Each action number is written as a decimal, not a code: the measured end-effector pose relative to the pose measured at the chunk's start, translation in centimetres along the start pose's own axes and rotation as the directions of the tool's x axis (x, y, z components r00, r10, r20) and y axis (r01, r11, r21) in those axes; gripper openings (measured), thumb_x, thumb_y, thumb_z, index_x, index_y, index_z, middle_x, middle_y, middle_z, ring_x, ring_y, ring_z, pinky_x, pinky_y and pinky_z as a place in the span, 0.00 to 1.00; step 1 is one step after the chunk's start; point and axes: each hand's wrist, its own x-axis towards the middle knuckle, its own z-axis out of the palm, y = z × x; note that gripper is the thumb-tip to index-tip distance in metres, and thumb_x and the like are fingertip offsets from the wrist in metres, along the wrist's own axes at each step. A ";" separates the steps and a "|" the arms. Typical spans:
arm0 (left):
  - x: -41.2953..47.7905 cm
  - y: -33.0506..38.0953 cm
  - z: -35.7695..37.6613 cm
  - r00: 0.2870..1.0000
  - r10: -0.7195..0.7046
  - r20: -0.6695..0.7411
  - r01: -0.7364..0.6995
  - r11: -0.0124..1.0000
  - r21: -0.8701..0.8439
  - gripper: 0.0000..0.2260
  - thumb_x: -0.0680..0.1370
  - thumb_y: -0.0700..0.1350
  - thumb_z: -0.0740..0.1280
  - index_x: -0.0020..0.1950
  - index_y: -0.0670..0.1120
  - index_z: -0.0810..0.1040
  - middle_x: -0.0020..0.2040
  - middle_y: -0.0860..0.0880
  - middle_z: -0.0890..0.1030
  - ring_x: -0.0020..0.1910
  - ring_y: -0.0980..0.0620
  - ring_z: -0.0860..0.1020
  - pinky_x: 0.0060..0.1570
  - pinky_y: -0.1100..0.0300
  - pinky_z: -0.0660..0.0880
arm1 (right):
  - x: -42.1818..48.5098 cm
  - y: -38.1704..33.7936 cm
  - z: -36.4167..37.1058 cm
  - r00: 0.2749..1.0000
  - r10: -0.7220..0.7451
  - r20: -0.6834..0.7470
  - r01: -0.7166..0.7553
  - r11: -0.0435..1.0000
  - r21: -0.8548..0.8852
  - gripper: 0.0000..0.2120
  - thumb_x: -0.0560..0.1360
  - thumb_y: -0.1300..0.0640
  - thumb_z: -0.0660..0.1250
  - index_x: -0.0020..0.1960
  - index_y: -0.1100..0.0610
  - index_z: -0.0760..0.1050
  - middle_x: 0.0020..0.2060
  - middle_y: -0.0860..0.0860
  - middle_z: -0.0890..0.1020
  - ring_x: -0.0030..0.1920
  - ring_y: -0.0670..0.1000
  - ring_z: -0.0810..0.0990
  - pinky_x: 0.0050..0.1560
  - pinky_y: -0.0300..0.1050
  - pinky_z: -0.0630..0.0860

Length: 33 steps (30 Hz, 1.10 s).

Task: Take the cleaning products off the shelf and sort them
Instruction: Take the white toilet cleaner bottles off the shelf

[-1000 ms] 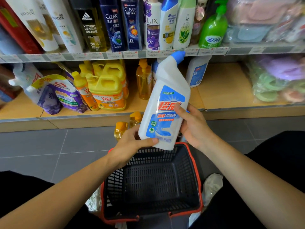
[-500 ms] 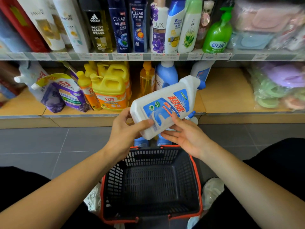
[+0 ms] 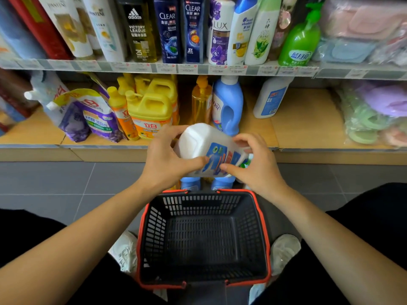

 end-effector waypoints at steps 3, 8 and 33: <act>-0.3 0.6 0.0 0.987 0.121 0.107 -0.129 0.989 0.069 0.30 0.60 0.60 0.76 0.60 0.52 0.80 0.49 0.48 0.76 0.48 0.53 0.76 0.47 0.57 0.75 | 0.7 -0.2 -0.6 0.978 -0.028 0.208 0.028 1.000 0.001 0.46 0.63 0.50 0.83 0.76 0.48 0.65 0.71 0.44 0.71 0.72 0.43 0.68 0.69 0.39 0.66; -0.8 0.6 -0.2 0.928 0.252 0.275 -0.279 0.958 0.066 0.28 0.62 0.51 0.81 0.61 0.49 0.81 0.49 0.46 0.77 0.49 0.55 0.76 0.47 0.66 0.69 | 0.6 -0.1 -0.6 0.884 -0.040 0.467 -0.083 0.967 0.241 0.41 0.63 0.58 0.84 0.71 0.43 0.70 0.61 0.37 0.80 0.63 0.39 0.77 0.62 0.37 0.76; -1.9 0.1 0.9 0.943 0.195 0.270 -0.210 0.977 0.027 0.16 0.80 0.47 0.69 0.67 0.48 0.81 0.69 0.50 0.78 0.70 0.56 0.73 0.68 0.53 0.71 | -1.7 -0.3 1.9 0.977 0.081 0.199 -0.104 0.989 0.109 0.33 0.59 0.51 0.85 0.62 0.51 0.79 0.47 0.41 0.83 0.49 0.49 0.81 0.49 0.56 0.79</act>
